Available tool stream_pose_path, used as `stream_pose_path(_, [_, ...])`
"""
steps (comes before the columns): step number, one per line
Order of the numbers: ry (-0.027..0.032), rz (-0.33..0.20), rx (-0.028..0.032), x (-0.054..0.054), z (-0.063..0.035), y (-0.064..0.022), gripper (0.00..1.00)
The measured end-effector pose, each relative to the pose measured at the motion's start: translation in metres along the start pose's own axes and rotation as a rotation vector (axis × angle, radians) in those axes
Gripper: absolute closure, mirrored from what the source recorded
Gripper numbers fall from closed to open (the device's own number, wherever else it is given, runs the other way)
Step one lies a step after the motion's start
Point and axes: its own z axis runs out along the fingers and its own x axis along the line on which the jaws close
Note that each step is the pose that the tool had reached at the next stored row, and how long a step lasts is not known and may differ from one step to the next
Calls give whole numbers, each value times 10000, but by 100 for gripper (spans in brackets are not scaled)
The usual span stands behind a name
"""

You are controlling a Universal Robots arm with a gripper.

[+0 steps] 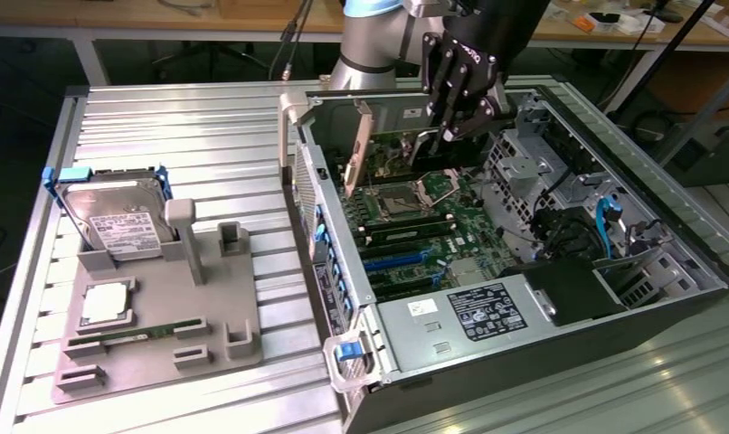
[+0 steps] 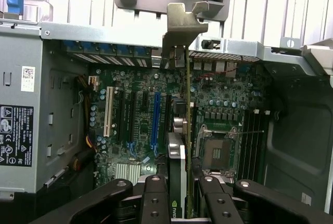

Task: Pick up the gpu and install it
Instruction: 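Insert the gpu into the slot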

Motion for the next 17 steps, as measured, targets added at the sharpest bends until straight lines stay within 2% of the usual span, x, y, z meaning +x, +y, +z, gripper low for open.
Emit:
stream_pose_path(9, [57,2,-5,0,1,0,73])
stream_pose_path(11, [120,4,-12,-1,-1,0,73])
stream_pose_path(15, [289,9,-25,0,0,0,73])
stream_pose_path(17, [306,8,-27,1,0,0,73])
